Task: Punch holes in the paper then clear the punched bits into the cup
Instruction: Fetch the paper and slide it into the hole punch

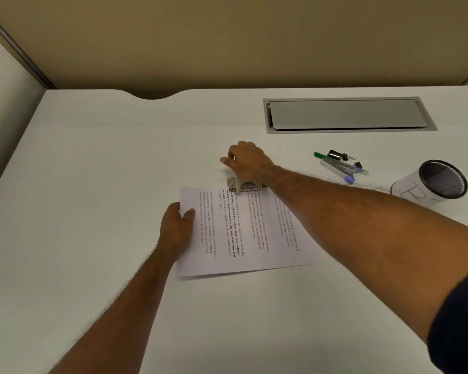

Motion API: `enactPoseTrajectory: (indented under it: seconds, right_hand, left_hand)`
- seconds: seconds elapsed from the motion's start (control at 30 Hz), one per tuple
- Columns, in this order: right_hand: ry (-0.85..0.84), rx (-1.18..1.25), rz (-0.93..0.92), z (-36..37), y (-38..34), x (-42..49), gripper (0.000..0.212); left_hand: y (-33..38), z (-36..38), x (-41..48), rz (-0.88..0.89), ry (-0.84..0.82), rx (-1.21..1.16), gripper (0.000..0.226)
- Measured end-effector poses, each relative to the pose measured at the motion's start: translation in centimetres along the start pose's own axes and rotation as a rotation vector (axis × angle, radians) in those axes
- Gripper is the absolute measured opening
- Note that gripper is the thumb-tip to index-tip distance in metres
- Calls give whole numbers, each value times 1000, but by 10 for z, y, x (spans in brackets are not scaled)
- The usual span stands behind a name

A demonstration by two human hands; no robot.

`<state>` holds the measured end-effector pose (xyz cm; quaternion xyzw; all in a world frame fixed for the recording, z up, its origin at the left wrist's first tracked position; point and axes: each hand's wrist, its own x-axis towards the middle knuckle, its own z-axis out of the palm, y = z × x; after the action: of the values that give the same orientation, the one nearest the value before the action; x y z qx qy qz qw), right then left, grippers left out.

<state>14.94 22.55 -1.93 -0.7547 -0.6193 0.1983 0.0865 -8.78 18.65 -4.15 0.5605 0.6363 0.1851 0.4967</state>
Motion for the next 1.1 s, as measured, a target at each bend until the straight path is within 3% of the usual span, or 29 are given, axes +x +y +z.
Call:
enactPoseTrajectory:
  seconds: [0.23,0.67,1.1]
  right_hand:
    - [92,-115,-81,21,5,5,20]
    - [146,-234,-60,34,14,15,44]
    - [214,-300,-61,44,20,20,44]
  left_hand:
    - [-3,0,0,18,13,-17,27]
    - [-4,1,-3,14,9,-43,23]
    - [-12,1,2,35,9,-45,15]
